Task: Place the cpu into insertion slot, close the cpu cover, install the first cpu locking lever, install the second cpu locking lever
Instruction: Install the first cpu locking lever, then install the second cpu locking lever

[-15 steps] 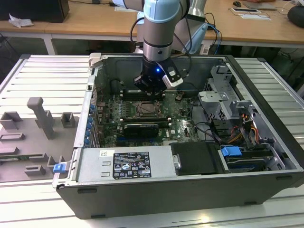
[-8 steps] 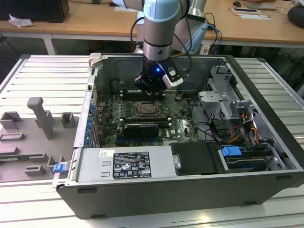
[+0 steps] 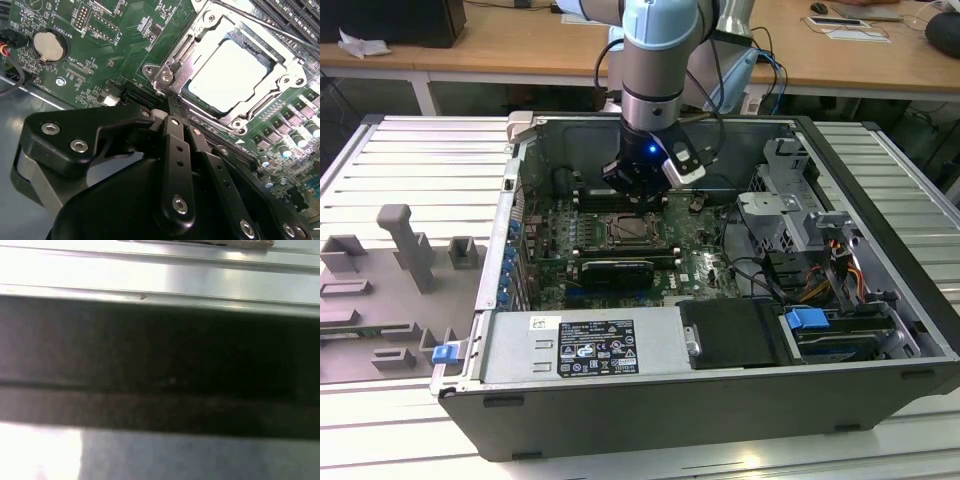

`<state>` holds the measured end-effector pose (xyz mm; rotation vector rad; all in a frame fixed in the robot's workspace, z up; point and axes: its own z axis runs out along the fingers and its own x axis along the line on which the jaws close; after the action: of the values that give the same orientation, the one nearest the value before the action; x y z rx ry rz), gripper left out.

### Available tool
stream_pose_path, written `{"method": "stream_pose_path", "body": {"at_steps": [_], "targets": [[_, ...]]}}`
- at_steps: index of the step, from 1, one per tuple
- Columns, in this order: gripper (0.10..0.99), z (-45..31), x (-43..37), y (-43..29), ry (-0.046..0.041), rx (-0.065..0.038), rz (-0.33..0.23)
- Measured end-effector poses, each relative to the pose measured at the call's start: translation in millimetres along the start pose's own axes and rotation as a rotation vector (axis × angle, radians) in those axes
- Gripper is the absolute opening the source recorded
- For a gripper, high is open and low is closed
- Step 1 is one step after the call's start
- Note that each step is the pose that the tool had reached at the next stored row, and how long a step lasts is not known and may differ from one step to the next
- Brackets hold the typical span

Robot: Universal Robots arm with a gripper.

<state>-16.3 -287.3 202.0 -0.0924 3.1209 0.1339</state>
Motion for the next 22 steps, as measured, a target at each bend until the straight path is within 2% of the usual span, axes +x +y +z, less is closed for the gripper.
{"method": "stream_pose_path", "body": {"at_steps": [2,3,18,22], "targets": [[0.110,-10.2,-0.2,0.9,-0.0001,0.000,0.000],[0.110,-11.6,-0.2,1.0,0.0000,0.000,0.000],[0.110,-12.3,0.2,-6.6,-0.0001,0.000,0.000],[0.110,-12.6,0.4,-10.5,-0.0001,0.000,0.000]]}}
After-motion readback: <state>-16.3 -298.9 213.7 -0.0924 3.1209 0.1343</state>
